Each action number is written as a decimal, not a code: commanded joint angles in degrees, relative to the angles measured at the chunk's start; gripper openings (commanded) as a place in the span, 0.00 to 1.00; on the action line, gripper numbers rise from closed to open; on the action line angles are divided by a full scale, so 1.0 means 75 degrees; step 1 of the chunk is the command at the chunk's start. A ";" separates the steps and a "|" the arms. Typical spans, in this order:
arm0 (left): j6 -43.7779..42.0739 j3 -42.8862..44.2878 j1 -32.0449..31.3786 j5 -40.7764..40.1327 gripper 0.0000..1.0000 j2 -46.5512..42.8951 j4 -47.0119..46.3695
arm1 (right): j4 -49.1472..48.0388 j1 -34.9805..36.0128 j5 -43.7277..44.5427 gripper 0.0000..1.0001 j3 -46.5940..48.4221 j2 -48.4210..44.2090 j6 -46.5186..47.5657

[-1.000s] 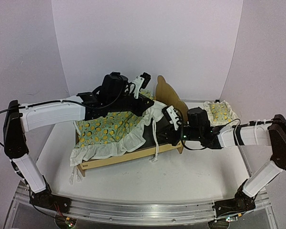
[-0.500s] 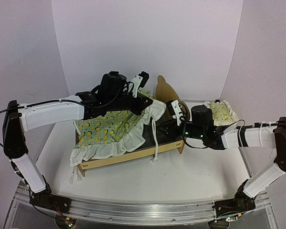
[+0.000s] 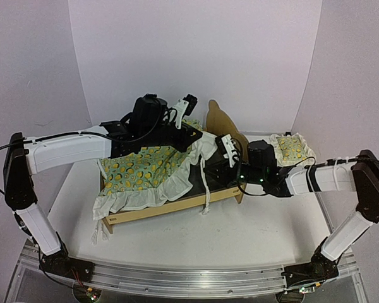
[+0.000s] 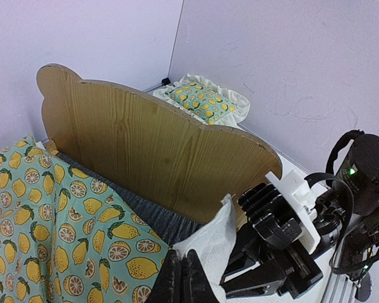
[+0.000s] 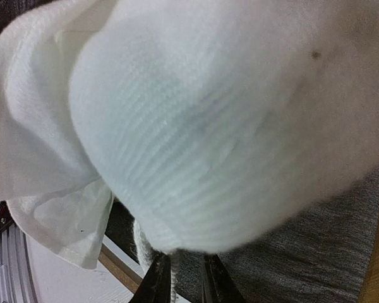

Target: Set up the pet bed

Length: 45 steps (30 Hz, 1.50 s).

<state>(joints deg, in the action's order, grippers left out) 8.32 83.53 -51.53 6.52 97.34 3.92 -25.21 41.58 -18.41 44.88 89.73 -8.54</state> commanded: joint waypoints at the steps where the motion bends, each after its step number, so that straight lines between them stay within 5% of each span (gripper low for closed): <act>1: 0.0121 0.0042 0.0027 0.0137 0.00 -0.0464 -0.0492 | -0.0719 0.0089 0.0186 0.19 0.0163 0.0192 -0.0061; 16: 0.0110 0.0088 0.0062 0.0064 0.00 -0.0452 -0.0489 | -0.1590 0.0409 -0.0210 0.40 -0.0366 0.0528 -0.0002; 31: 0.0191 -0.0034 0.0066 -0.0032 0.00 -0.0597 -0.0488 | -0.2474 0.0573 0.0025 0.28 -0.0428 0.1314 -0.0507; 35: 0.0205 -0.0130 0.0073 -0.0171 0.00 -0.0580 -0.0488 | 0.0305 0.0799 0.1964 0.00 -0.0006 -0.0024 -0.0304; 38: 0.0377 -0.0267 0.0107 -0.0049 0.00 -0.0487 -0.0717 | 0.2449 0.1210 0.4996 0.00 0.0817 -0.0659 0.0107; 45: 0.0761 -0.0613 0.0120 0.0466 0.00 -0.0305 -0.1071 | 0.3117 0.1519 0.5286 0.00 0.1299 -0.0773 0.1388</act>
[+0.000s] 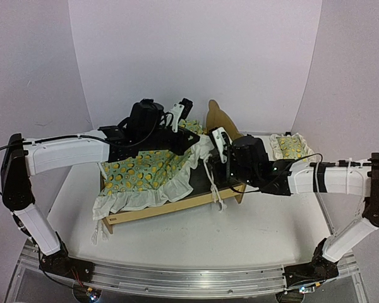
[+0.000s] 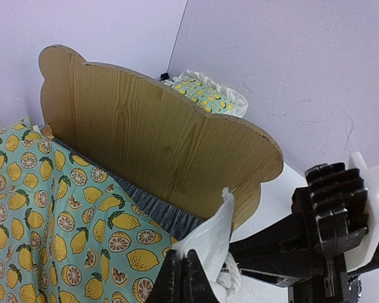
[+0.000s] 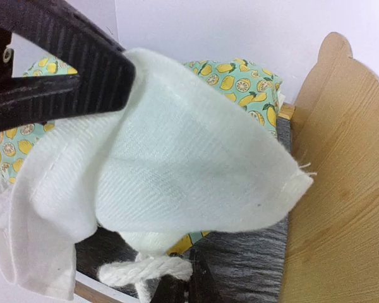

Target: Set up the pet bed

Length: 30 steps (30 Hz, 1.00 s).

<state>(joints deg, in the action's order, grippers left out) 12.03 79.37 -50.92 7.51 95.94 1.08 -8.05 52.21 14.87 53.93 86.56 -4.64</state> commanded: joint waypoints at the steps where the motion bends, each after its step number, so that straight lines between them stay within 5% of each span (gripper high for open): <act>1: 0.0280 -0.0080 0.0039 0.0389 0.00 -0.0080 -0.0699 | 0.0796 0.0104 0.0763 0.00 0.0152 -0.0440 0.0961; 5: 0.0341 -0.0099 0.0039 0.0490 0.00 -0.0051 -0.0732 | 0.0870 0.0134 0.0389 0.00 0.0250 -0.0931 0.1081; 10: 0.0384 -0.0176 0.0049 0.0559 0.00 -0.0155 -0.0847 | 0.0676 0.0146 0.1325 0.00 0.0245 -0.1338 0.1072; 18: 0.0441 -0.0175 0.0050 0.0727 0.00 -0.0243 -0.0905 | -0.0525 0.0090 0.0823 0.00 0.0357 -0.0376 0.1395; 30: 0.0337 -0.0159 0.0052 0.0590 0.00 -0.0335 -0.0907 | 0.0244 0.0086 0.0048 0.00 -0.0056 -0.0378 0.0848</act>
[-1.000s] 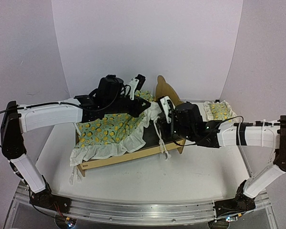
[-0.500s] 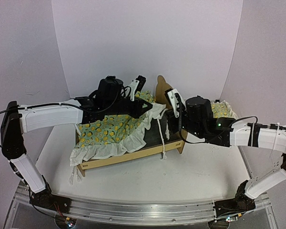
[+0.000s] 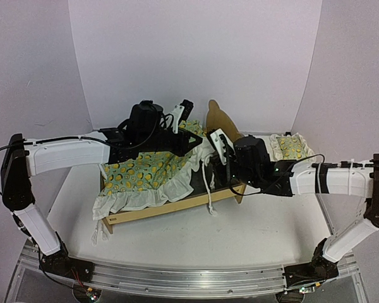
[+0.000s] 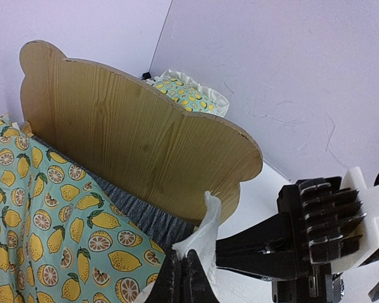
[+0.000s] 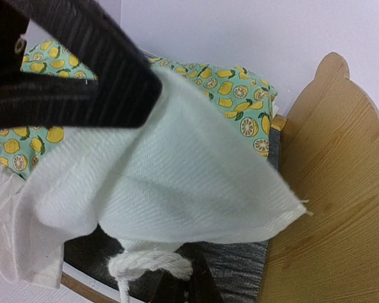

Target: Set up the pet bed

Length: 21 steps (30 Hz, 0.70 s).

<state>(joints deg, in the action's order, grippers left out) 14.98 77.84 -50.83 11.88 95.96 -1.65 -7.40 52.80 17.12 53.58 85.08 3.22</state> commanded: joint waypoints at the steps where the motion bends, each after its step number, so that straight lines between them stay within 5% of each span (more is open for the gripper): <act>1: -0.0063 0.0050 0.0038 0.0009 0.00 -0.0332 -0.0542 | 0.0235 0.0010 -0.0301 0.00 -0.0008 -0.0162 -0.0223; 21: -0.0017 -0.0013 0.0039 0.0022 0.00 -0.0321 -0.0543 | 0.0738 -0.0090 -0.0167 0.00 0.0220 0.0874 0.0227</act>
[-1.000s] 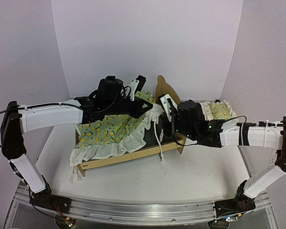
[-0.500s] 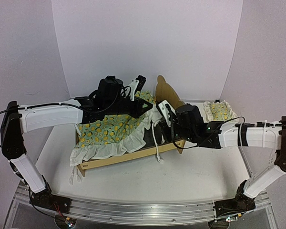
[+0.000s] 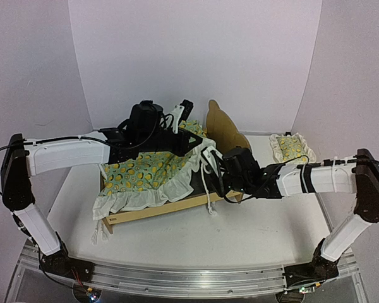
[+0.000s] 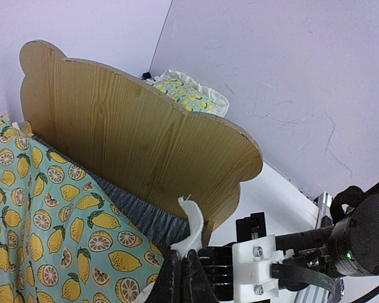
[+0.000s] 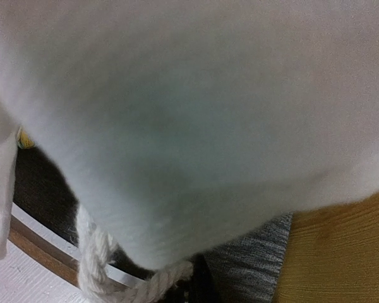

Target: Set up the pet bed

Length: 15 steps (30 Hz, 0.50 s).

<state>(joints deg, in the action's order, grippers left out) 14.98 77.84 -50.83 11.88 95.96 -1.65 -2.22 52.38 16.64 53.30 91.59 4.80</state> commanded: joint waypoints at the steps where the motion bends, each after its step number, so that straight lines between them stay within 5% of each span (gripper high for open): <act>1: -0.0017 -0.0009 0.0039 0.0022 0.00 -0.0282 -0.0537 | 0.0055 -0.0035 -0.0021 0.00 0.0199 0.0024 0.0027; 10: 0.0233 0.0085 0.0039 0.0296 0.00 0.0436 -0.0542 | 0.0963 -0.0105 -0.0223 0.02 0.0837 0.0376 -0.0530; 15: 0.0400 0.0180 0.0045 0.0485 0.00 0.0768 -0.0576 | 0.4102 -0.0106 -0.0389 0.36 0.2071 0.0129 -0.1813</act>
<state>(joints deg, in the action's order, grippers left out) 16.58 77.84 -50.81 12.97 100.14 -3.55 13.30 51.68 15.31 61.12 95.07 -0.80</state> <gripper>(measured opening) 0.006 0.279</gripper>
